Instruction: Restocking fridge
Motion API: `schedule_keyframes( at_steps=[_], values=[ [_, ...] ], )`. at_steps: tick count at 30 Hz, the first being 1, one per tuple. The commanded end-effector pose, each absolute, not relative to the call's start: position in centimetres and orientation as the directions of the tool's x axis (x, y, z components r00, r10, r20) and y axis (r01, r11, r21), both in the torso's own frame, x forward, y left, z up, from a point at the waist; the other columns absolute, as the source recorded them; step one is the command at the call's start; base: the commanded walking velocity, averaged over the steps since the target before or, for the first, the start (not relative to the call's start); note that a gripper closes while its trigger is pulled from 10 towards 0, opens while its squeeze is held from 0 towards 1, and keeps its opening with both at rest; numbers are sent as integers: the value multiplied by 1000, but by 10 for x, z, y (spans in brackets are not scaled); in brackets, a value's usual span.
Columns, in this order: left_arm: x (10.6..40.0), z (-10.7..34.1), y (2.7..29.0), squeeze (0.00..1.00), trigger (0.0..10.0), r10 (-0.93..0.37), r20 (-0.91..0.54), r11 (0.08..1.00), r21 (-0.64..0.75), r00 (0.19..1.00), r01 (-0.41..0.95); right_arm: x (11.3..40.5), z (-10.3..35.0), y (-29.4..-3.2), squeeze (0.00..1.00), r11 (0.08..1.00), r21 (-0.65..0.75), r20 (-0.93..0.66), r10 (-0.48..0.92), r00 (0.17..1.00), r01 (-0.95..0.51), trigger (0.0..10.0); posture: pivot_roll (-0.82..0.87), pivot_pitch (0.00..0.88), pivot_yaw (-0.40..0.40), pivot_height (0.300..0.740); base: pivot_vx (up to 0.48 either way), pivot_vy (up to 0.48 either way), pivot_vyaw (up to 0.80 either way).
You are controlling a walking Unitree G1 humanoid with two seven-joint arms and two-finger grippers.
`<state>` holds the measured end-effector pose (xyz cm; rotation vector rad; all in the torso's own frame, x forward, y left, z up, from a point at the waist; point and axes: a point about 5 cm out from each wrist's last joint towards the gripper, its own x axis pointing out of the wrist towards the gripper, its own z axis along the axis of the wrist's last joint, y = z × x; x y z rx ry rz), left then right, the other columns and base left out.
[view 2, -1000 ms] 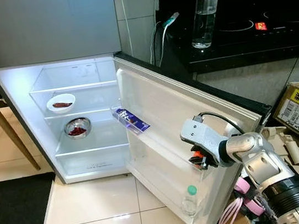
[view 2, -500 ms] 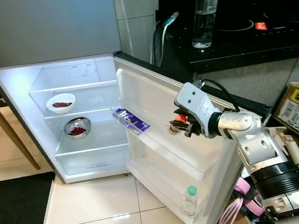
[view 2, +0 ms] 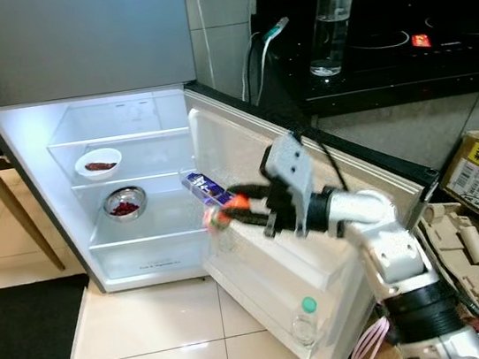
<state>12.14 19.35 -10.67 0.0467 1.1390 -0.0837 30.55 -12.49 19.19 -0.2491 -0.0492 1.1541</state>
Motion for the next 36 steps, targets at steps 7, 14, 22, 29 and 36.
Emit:
schedule_keyframes(
  at_steps=[7,14,22,29,36],
  values=[
    [113,-109,193,0,10000,-36,-920,998,-16,391,56,306,146,-99,0,377,-113,-208,896,393,-919,10000,-113,0,-16,740,0,0,0],
    [114,-109,194,0,10000,-33,-918,999,-16,396,46,303,117,-93,0,400,-77,-264,875,406,-913,10000,-108,0,-14,740,0,0,0],
    [115,-109,192,0,10000,-54,-916,998,-35,398,55,306,116,-83,0,445,-37,-178,878,444,-895,10000,-105,0,-12,740,0,0,0],
    [117,-109,191,0,10000,-59,-915,998,-39,400,58,307,119,-80,0,433,-28,-135,891,433,-901,10000,-105,0,-12,740,0,0,0],
    [116,-109,191,0,10000,-63,-915,997,-40,397,66,302,121,-77,0,382,-22,-110,918,382,-924,10000,-106,0,-14,740,69,0,0]
  ],
)
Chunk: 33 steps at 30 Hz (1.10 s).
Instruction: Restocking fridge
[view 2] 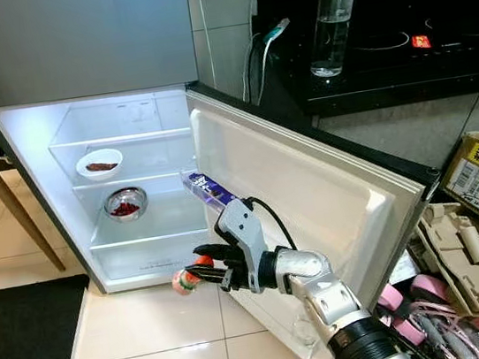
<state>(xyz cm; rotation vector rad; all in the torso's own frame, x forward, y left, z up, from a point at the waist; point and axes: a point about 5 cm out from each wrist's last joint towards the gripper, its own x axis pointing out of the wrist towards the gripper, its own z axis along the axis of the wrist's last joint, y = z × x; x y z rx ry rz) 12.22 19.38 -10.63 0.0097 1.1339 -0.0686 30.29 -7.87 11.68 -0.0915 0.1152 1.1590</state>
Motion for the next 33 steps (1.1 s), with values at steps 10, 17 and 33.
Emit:
schedule_keyframes(
  at_steps=[10,17,33],
  values=[
    [116,-109,192,0,10000,-64,-916,997,-37,397,73,297,122,-77,0,336,-15,-87,938,336,-942,10000,-106,0,-14,740,247,0,456],
    [116,-109,191,0,10000,-67,-916,996,-38,395,80,296,121,-78,0,327,-15,-90,941,327,-945,10000,-106,0,-14,740,254,0,696],
    [118,-108,191,0,10000,-75,-913,996,-46,402,80,307,118,-80,0,436,-38,-124,891,438,-899,10000,-106,0,-11,740,258,0,86]
  ],
)
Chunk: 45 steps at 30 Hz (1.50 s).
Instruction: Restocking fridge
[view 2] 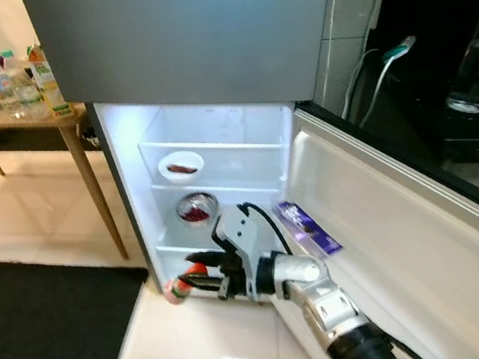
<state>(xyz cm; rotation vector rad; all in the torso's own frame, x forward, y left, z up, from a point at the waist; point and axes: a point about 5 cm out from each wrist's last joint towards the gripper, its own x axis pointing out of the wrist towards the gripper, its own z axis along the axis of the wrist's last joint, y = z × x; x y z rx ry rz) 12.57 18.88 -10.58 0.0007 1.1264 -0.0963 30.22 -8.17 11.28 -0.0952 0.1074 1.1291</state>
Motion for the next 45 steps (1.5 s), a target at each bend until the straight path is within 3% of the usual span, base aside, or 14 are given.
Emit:
schedule_keyframes(
  at_steps=[1,8,23,29,37,45],
  values=[
    [118,-108,190,0,10000,-75,-912,996,-47,403,80,307,118,-80,0,442,-39,-123,888,443,-896,10000,-106,0,-11,740,259,0,0],
    [120,-108,190,0,10000,-78,-910,995,-49,406,81,311,118,-81,0,469,-39,-133,873,470,-882,10000,-106,0,-10,740,261,0,0],
    [118,-108,189,0,10000,-78,-913,996,-50,401,80,317,119,-85,0,500,-20,-135,857,498,-866,10000,-106,0,-12,740,253,0,-746],
    [118,-108,189,0,10000,-77,-913,996,-49,401,81,317,123,-85,0,499,-31,-109,860,499,-866,10000,-106,0,-12,740,247,0,0],
    [118,-108,190,0,10000,-78,-914,995,-48,399,84,303,130,-82,0,364,-53,-45,929,366,-930,10000,-106,0,-10,740,255,0,194],
    [119,-108,189,0,10000,-78,-913,995,-46,401,89,296,128,-79,0,310,-40,-50,949,312,-950,10000,-106,0,-10,740,291,0,774]
  ],
)
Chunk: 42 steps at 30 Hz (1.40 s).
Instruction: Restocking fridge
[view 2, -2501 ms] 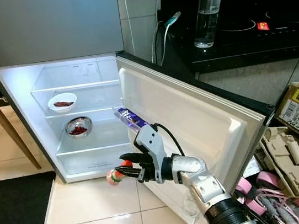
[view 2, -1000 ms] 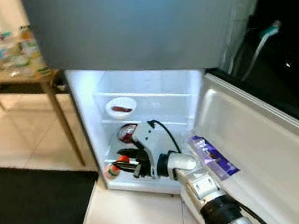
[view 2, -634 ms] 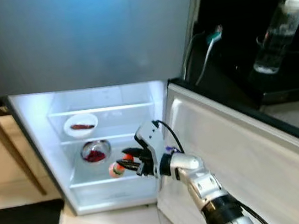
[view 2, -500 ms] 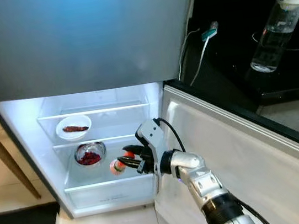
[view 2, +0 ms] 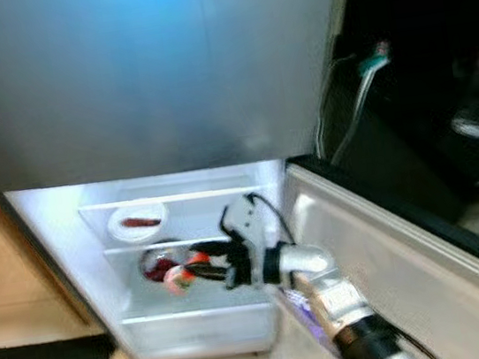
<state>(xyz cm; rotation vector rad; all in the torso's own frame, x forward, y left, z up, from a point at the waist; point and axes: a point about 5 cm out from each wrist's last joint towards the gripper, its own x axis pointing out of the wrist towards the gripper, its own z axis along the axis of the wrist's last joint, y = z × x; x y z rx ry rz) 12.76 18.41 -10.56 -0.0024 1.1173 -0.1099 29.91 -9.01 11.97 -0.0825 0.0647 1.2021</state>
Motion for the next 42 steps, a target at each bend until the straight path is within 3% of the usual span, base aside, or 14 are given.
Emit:
schedule_keyframes(
  at_steps=[1,9,18,24,32,42],
  values=[
    [119,-108,189,0,10000,-78,-912,995,-46,402,90,295,128,-79,0,298,-40,-50,953,300,-954,10000,-106,0,-10,740,341,0,775],
    [119,-108,189,0,10000,-76,-913,995,-43,401,91,291,127,-79,0,269,-35,-51,961,271,-962,10000,-106,0,-11,740,239,0,775],
    [119,-108,191,0,10000,-57,-914,997,-28,402,77,290,124,-79,0,278,-20,-62,958,279,-960,10000,-105,0,-11,740,0,0,0],
    [121,-107,191,0,10000,-60,-912,997,-33,407,72,299,119,-81,0,362,-39,-118,924,364,-931,10000,-104,0,-9,740,0,0,0],
    [121,-107,191,0,10000,-59,-912,997,-34,407,68,302,113,-82,0,392,-32,-172,904,392,-919,10000,-104,0,-9,740,0,0,0],
    [118,-108,191,0,10000,-58,-915,998,-37,400,59,301,103,-85,0,396,-48,-255,883,395,-917,10000,-104,0,-9,740,0,0,-604]
  ],
)
